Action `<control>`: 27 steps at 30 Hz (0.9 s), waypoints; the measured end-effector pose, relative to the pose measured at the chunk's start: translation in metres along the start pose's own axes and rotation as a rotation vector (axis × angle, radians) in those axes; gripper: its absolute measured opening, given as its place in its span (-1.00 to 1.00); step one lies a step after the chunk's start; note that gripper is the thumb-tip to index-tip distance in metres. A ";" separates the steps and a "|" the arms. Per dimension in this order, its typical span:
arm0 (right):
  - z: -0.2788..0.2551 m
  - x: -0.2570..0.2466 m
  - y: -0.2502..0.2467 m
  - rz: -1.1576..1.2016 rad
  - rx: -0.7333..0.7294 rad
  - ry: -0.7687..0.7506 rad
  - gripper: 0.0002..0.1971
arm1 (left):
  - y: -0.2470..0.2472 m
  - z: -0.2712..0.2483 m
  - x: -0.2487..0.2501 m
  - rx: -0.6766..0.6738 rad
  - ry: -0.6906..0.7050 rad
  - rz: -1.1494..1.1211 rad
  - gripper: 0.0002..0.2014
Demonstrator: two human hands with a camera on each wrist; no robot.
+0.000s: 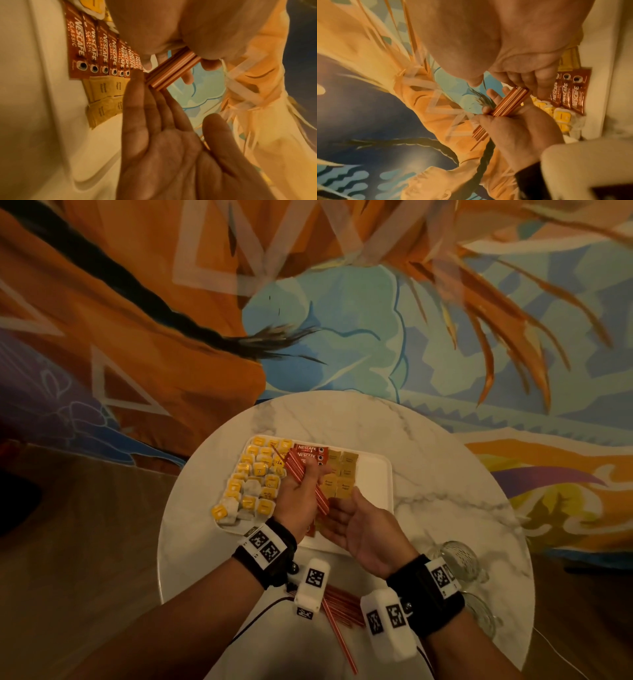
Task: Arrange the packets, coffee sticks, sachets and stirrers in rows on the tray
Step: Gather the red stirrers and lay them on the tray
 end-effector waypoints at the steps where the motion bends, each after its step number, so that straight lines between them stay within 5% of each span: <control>1: 0.002 0.000 -0.002 -0.002 0.024 -0.002 -0.41 | 0.002 0.000 -0.001 -0.010 -0.001 -0.005 -0.46; 12: 0.008 0.001 -0.001 -0.102 0.012 -0.072 -0.52 | 0.000 -0.001 -0.009 -0.054 -0.019 0.038 -0.39; 15: 0.001 -0.010 -0.003 -0.414 0.103 -0.159 -0.57 | -0.004 -0.002 -0.009 -0.062 -0.060 -0.004 -0.45; 18: -0.010 -0.037 -0.007 -0.843 0.243 -0.411 -0.56 | -0.009 -0.003 -0.006 -0.167 -0.113 -0.015 -0.54; 24: -0.030 -0.082 0.022 -1.292 0.243 -0.725 -0.40 | -0.001 -0.027 -0.012 -0.548 -0.303 0.031 -0.63; 27: -0.028 -0.080 0.039 -1.453 0.135 -0.715 -0.48 | 0.001 -0.034 -0.008 -0.627 -0.336 0.029 -0.62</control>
Point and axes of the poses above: each hand's wrist, its own z-axis towards the middle knuckle, its own y-axis out of the palm, x = y × z, the point moved 4 cm from there along z, towards the middle knuckle, and after that the axes turned 14 degrees about y, right-handed, at the moved point
